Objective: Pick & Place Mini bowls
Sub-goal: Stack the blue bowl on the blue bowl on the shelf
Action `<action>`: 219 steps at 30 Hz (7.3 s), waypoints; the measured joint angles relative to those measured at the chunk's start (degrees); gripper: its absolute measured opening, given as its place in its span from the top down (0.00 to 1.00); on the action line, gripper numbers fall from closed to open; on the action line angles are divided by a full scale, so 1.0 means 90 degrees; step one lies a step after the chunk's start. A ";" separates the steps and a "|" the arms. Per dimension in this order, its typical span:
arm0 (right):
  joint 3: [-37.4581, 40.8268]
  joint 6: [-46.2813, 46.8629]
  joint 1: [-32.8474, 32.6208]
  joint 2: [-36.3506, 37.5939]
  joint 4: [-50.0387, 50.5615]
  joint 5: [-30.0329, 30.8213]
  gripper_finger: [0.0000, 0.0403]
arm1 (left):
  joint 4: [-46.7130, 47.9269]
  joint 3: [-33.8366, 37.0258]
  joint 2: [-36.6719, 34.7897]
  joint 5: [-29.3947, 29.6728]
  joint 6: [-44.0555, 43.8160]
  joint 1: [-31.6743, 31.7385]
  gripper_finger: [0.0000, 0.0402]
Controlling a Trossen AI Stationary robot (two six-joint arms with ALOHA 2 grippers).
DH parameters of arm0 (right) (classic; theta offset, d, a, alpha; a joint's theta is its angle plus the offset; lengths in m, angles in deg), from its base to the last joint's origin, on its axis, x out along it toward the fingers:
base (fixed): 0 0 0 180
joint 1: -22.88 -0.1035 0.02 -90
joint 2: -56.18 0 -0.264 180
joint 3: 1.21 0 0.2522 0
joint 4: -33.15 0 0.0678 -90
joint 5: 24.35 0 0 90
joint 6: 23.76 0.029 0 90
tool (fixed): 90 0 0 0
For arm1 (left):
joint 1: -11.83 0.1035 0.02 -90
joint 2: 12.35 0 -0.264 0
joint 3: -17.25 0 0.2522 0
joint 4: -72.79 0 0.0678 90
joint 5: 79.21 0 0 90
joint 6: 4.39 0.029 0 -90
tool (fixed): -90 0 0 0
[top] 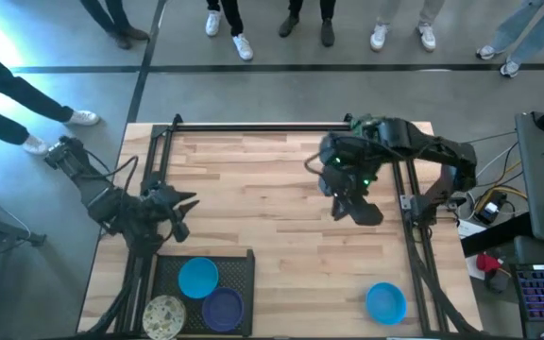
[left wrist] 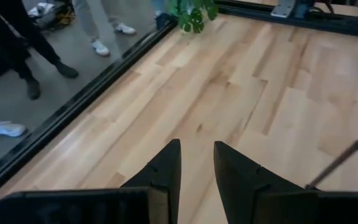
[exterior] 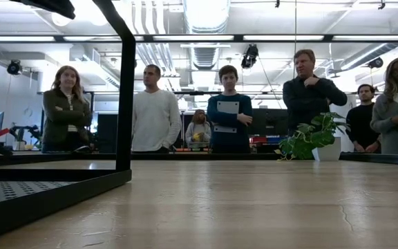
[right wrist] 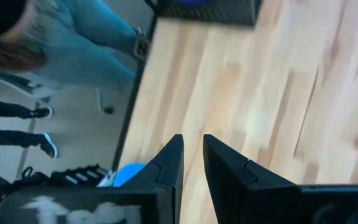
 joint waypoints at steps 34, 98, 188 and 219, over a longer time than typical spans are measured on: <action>0.5666 0.2617 -0.3689 0.2114 -0.1534 0.1341 0.87 | -0.1671 0.0000 -0.0197 -0.0233 0.2480 0.1566 0.78; 0.8530 0.2986 -0.4681 0.1973 -0.6253 0.1315 0.87 | -0.1737 0.0002 -0.0197 -0.1741 0.3132 0.2140 0.78; 0.4796 0.3485 -0.0684 0.1763 -0.5486 0.9054 0.98 | -0.4578 0.0012 0.0137 -0.1577 0.6014 0.2263 0.78; 0.4803 0.0587 -0.0259 0.0506 -0.8786 0.9188 0.98 | -0.7241 0.0012 0.1942 -0.0245 0.6040 0.3399 0.78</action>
